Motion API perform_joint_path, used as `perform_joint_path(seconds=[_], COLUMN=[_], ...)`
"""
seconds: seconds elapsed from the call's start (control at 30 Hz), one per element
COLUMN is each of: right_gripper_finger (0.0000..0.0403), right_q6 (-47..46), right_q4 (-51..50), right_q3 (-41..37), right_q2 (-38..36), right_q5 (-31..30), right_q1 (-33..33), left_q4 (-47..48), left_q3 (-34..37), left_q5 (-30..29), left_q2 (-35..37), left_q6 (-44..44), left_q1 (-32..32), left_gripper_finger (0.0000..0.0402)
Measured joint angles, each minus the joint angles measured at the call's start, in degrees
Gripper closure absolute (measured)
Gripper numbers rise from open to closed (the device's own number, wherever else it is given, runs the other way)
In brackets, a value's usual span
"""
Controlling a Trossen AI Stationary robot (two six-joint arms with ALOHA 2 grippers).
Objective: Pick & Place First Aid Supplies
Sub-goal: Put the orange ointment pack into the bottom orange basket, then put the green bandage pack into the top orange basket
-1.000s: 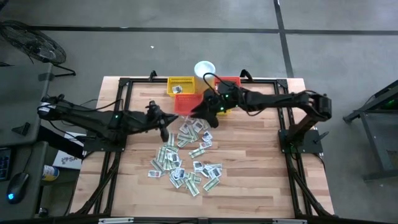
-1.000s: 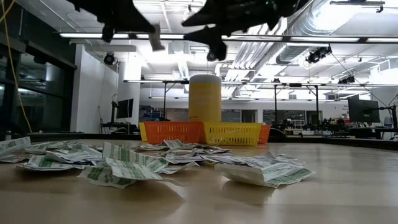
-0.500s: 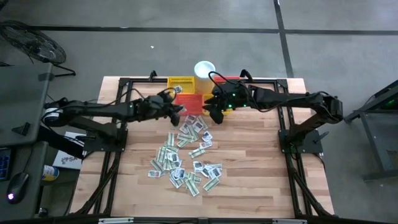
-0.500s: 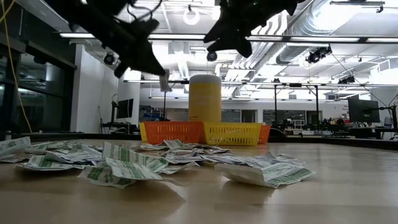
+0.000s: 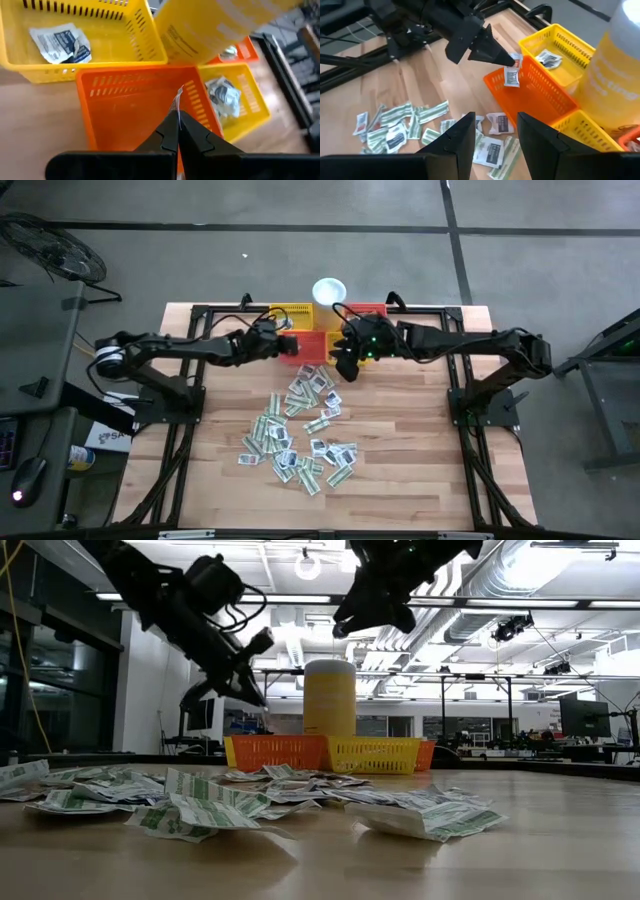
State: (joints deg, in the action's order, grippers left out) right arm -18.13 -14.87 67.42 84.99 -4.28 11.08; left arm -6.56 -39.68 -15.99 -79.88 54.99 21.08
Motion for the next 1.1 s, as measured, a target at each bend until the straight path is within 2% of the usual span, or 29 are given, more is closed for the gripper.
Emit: perform_joint_path(seconds=[0.37,0.7,0.93,1.1], right_gripper_finger=[0.0265,0.0265,0.0265,0.0265], right_q6=[-0.02,-0.02,2.78,3.90], right_q4=[-1.96,-3.54,-6.00,-1.96], right_q3=[0.00,0.00,-0.09,-3.21], right_q2=[0.00,0.00,0.06,0.16], right_q5=[-1.68,-1.19,3.28,3.10], right_q1=[-1.01,-1.01,-1.36,-2.78], left_q4=[-0.97,-1.04,-1.17,1.20], left_q3=[-0.02,-0.02,0.00,-0.02], left_q5=[-1.09,0.55,5.10,9.04], left_q2=[-3.74,-3.74,-0.28,4.27], left_q6=[5.33,3.23,-8.20,-16.25], left_q1=[-0.07,-0.07,-0.09,-0.09], left_gripper_finger=[0.0391,0.0312,0.0296,0.0296])
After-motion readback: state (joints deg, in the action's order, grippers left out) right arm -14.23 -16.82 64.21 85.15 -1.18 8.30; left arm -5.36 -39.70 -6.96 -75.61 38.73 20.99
